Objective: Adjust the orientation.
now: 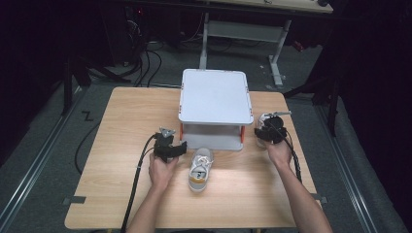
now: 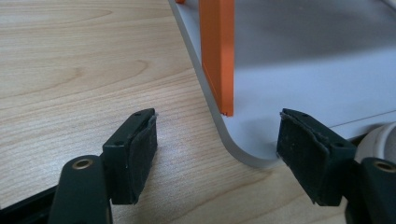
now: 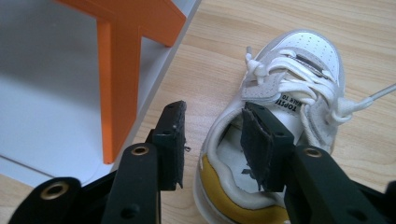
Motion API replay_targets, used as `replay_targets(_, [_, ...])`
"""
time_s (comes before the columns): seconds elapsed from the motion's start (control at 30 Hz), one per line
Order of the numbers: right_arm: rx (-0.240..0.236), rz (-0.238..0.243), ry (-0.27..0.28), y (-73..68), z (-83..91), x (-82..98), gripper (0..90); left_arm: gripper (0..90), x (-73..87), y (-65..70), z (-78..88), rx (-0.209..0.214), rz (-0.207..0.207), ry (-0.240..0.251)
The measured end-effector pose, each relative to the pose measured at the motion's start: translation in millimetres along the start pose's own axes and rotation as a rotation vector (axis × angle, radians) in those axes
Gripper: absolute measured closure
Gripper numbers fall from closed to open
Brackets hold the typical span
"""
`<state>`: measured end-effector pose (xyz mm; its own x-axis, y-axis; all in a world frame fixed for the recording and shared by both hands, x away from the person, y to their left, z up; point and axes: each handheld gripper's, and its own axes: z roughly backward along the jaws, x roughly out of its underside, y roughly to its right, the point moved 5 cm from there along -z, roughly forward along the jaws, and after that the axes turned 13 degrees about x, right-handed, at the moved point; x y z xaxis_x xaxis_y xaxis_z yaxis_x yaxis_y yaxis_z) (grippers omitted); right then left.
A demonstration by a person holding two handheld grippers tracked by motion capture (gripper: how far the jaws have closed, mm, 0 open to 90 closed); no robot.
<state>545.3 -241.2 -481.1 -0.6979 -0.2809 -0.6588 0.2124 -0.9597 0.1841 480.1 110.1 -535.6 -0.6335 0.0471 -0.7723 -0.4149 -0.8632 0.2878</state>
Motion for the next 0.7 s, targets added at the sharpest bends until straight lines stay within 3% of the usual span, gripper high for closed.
replay_targets(0.13, [-0.036, 0.007, -0.001, -1.1, 1.2, 1.2, 62.8, 29.0, -0.1, 0.1, -0.1, -0.002, -0.002, 0.001])
replay_targets(0.33, [-0.031, 0.03, -0.008, -3.4, 0.6, 1.5, 63.6, 28.9, 0.1, 0.1, 0.0, -0.001, 0.0, 0.0])
replay_targets(0.5, [-0.04, 0.05, -0.016, 0.7, 3.2, 4.0, 71.3, 29.0, 0.1, -0.1, -0.1, 0.0, 0.002, 0.001])
replay_targets(0.67, [-0.032, 0.067, -0.017, -0.9, 2.6, 3.9, 71.1, 29.0, 0.2, 0.1, -0.1, 0.0, 0.008, 0.002])
replay_targets(0.7, [-0.023, 0.077, -0.016, 0.7, 2.5, 4.3, 77.6, 29.0, 0.2, 0.0, -0.1, 0.001, 0.009, 0.002])
